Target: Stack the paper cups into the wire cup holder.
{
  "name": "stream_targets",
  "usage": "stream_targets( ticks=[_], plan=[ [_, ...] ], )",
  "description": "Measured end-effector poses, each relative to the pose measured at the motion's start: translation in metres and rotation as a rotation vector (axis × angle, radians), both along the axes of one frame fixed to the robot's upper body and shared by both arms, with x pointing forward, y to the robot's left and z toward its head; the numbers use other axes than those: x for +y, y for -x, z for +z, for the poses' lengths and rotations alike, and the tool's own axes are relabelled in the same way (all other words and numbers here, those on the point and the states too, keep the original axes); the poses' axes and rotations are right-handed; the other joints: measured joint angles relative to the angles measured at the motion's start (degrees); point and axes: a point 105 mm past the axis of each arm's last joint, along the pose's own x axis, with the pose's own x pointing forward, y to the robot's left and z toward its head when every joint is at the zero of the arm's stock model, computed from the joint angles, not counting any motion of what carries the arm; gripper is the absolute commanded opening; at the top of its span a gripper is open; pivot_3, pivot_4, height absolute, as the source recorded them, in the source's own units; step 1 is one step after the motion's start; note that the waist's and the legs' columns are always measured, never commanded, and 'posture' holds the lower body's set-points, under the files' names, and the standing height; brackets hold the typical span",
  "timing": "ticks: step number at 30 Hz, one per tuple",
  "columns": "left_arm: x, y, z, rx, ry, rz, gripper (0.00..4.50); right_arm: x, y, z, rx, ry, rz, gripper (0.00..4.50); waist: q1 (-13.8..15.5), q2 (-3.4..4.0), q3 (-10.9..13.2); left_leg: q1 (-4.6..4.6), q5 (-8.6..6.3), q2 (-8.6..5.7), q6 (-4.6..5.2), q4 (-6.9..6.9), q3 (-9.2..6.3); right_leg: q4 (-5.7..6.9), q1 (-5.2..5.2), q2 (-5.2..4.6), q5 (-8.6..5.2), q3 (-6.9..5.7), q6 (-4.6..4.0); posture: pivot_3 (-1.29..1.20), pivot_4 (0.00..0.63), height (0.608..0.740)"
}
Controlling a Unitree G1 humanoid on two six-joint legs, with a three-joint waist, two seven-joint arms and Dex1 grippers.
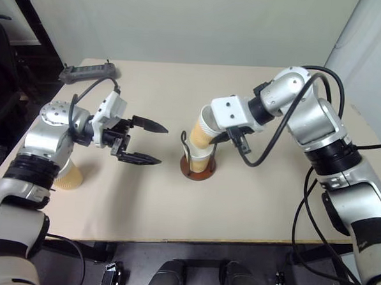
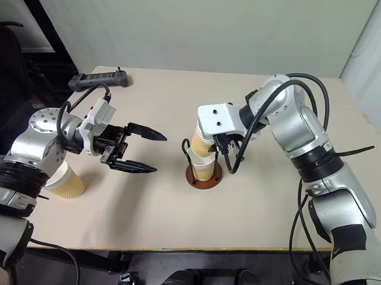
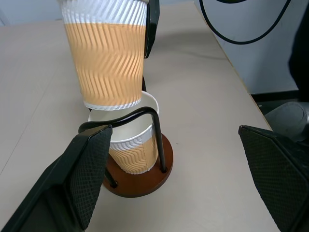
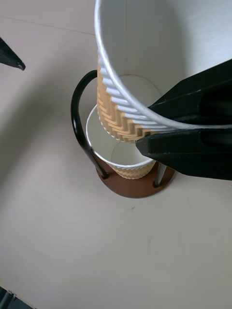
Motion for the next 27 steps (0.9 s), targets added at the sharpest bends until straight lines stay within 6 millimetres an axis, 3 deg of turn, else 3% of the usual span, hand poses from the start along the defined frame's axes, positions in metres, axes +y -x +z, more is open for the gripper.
stream_targets(
  ticks=[14, 27],
  plan=[
    [0.0, 0.0, 0.0, -0.001, -0.001, -0.001, 4.5, 0.012, 0.002, -0.005, -0.059, 0.029, 0.055, 0.03, 0.0, 0.0, 0.0, 0.0, 0.01, 0.0, 0.0, 0.0, 0.0, 0.0, 0.0, 0.0, 0.01, 0.0, -0.01, 0.0, 0.15, 0.74],
    [0.001, 0.0, 0.0, -0.01, -0.002, 0.0, 4.5, 0.009, 0.003, -0.007, -0.091, 0.064, 0.086, 0.03, 0.0, 0.0, 0.0, 0.0, 0.01, 0.0, -0.02, 0.0, 0.0, 0.01, 0.0, 0.0, 0.01, 0.0, -0.01, 0.0, 0.15, 0.74]
  ],
)
